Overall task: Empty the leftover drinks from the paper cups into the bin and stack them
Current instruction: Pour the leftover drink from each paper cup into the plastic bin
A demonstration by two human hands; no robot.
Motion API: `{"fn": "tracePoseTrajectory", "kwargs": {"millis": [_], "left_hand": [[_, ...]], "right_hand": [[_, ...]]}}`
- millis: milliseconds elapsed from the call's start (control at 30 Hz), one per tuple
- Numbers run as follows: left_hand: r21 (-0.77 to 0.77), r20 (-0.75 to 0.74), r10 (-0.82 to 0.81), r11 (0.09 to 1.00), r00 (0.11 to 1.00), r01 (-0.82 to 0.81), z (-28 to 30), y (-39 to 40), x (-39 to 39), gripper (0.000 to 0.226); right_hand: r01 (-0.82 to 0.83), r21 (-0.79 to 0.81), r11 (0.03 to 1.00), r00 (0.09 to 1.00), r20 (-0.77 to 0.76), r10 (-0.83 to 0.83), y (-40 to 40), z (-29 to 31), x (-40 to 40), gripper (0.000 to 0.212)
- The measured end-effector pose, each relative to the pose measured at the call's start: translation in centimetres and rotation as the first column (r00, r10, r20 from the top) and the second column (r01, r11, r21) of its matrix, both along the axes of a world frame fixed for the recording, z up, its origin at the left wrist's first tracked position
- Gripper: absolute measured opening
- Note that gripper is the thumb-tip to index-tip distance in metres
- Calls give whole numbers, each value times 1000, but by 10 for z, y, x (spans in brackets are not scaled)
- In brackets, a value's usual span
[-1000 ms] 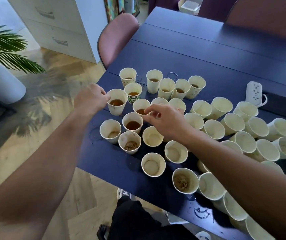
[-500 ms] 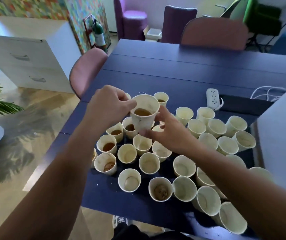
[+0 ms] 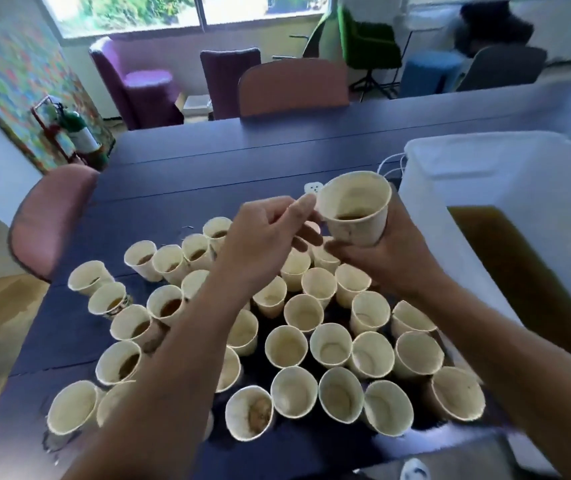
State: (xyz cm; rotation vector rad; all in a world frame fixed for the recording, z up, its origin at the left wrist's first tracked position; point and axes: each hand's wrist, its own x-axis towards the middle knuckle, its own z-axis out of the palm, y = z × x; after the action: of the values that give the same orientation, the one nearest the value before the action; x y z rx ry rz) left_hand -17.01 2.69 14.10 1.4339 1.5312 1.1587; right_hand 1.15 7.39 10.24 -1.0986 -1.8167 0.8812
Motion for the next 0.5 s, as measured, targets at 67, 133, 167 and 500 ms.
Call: {"fn": "tracePoseTrajectory", "kwargs": {"millis": [67,133,167,500], "left_hand": [[-16,0,-59,998,998,59,-9,7,19,35],[-31,-72,-131,991,989,129,-21,14,39,26],[-41,-103,-165,986,981,162,-26,16,48,21],[-114,-246,-318,948,916,298,-74,31,149,41]], "right_hand": [[67,28,997,996,56,-69,9,5,24,77],[126,51,991,984,119,-131,16,10,49,79],[150,51,987,979,131,-156,19,13,61,77],[383,75,921,850,362,-383,30,5,179,74]]}}
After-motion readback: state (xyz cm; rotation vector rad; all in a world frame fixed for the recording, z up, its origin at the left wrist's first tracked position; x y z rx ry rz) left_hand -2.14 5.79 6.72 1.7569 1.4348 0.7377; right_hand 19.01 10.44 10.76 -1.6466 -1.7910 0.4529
